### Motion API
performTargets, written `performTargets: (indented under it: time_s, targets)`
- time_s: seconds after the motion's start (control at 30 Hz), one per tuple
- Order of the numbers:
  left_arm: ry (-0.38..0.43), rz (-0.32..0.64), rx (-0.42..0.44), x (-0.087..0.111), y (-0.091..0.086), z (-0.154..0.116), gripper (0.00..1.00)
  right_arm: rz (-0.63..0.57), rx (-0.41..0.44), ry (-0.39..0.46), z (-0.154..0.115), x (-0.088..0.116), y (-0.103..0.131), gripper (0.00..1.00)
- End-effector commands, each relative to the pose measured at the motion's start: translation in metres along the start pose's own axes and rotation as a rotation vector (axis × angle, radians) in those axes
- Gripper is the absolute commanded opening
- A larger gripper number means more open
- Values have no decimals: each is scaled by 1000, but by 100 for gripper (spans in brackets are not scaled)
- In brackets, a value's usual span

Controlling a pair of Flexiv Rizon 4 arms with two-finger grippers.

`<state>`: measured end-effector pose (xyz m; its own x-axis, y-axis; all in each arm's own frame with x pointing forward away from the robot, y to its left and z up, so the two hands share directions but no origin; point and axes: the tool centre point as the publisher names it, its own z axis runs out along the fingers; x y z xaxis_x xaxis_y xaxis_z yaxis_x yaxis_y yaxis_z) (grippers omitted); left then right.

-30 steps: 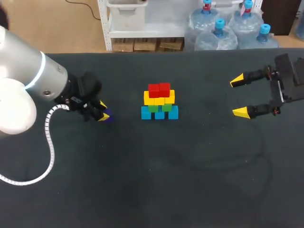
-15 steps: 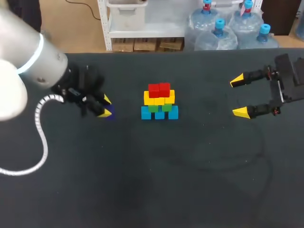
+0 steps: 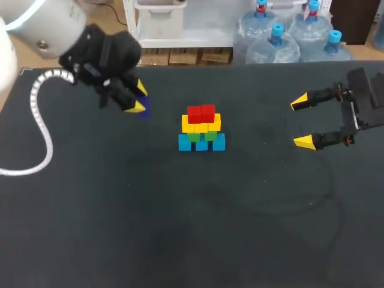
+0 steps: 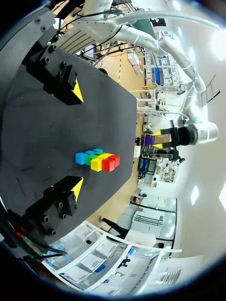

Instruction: Place the blue cubes, place green cubes on the blue cubes, place the yellow cubes on the green cubes, then place the red cubes on the yellow cubes, and place purple cube on the red cubes.

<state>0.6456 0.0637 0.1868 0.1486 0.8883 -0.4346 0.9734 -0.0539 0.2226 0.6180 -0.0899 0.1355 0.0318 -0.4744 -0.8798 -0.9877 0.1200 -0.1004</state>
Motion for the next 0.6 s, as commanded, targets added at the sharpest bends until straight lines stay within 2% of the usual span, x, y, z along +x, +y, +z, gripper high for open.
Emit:
performTargets:
  time_s: [0.03,0.37,0.6]
  targets:
    - [19,4,5,-14,10,2,0,0,1,2,0,0,0,100]
    - [-33,7,-7,-41,16,14,0,0,1,2,0,0,0,100]
    - [-80,-5,32,-64,22,29,0,0,1,2,0,0,0,100]
